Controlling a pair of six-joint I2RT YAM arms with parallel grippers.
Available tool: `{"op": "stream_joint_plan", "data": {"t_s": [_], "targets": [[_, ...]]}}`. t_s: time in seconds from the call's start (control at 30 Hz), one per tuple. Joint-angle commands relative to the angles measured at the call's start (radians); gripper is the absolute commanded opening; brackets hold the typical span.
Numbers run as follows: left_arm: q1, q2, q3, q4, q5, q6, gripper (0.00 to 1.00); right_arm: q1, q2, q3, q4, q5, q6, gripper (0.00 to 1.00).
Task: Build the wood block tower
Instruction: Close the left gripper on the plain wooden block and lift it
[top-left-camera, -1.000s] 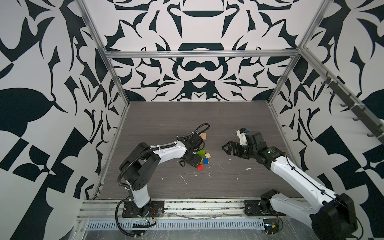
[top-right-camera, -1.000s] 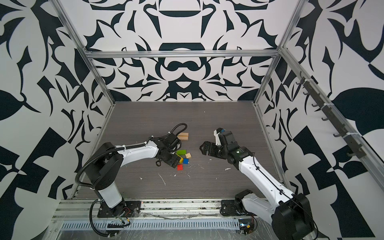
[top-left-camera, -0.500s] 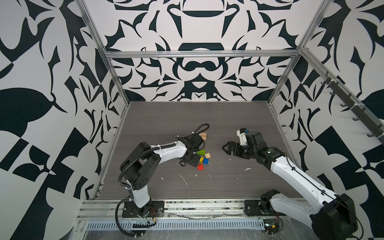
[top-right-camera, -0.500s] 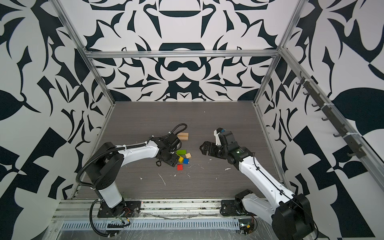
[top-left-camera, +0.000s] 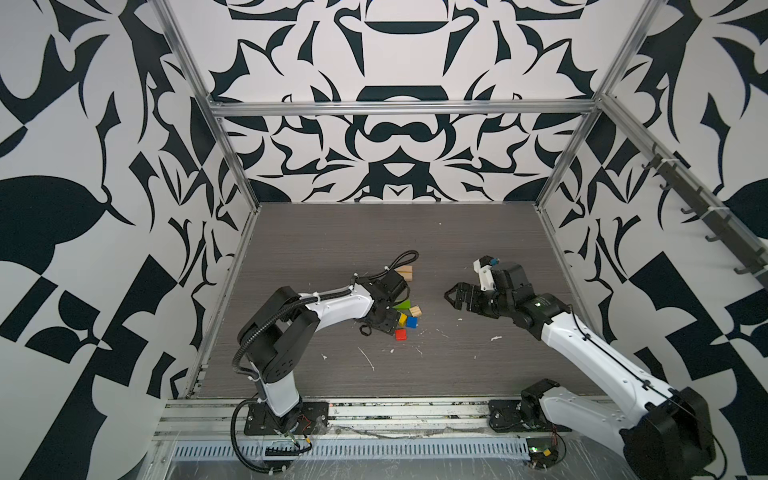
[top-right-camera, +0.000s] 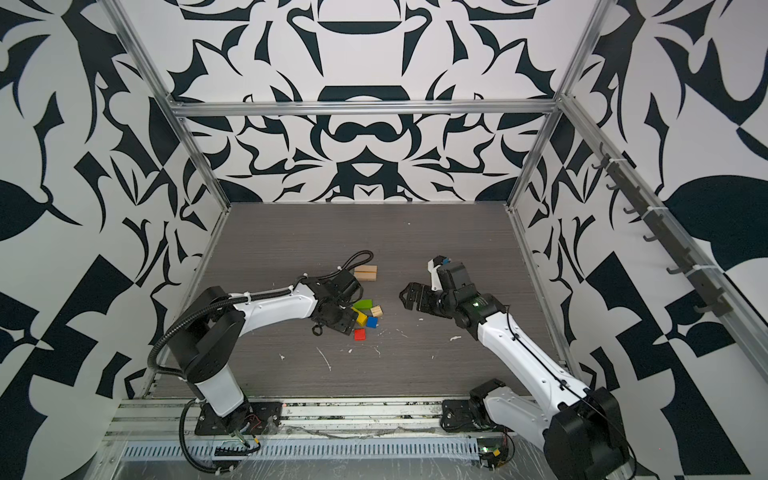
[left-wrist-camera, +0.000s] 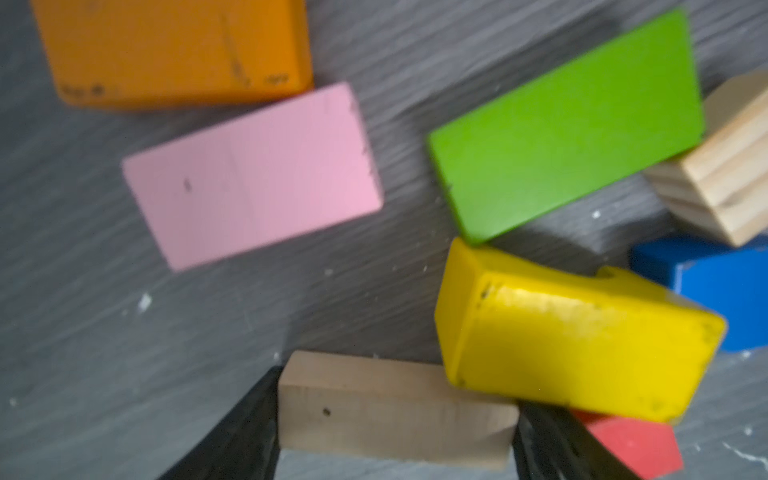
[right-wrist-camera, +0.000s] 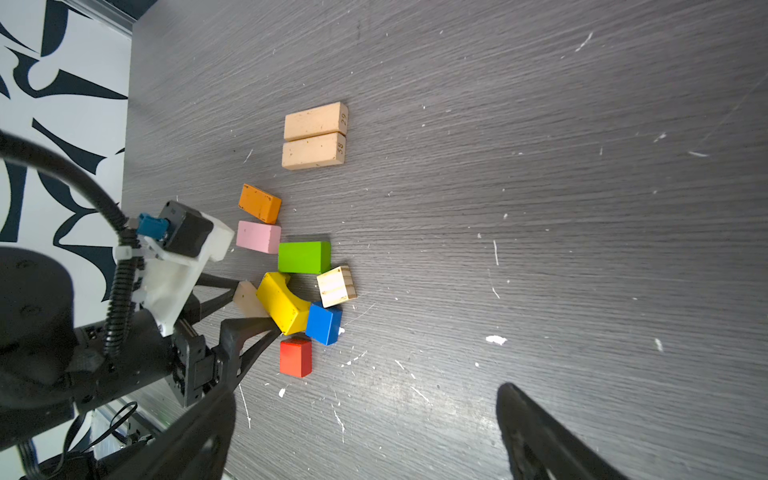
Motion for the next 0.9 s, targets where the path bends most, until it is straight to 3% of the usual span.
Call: {"op": "stream_joint_plan", "data": {"t_s": [0.0,0.47,0.87], "targets": [[-0.005,-0.060,-0.040,-0.024,0.008,-0.085,0.54,0.003,-0.014,0.009,0.025,0.006,0.019,1.00],[-0.006,-0.142,0.010,-0.104,-0.019,-0.202,0.51,0.003,-0.021,-0.026,0.067,-0.012,0.029,1.00],[-0.005,-0.107,0.136,-0.130,0.001,-0.217,0.51,0.003,-0.023,-0.014,0.059,-0.010,0.028,1.00]]}}
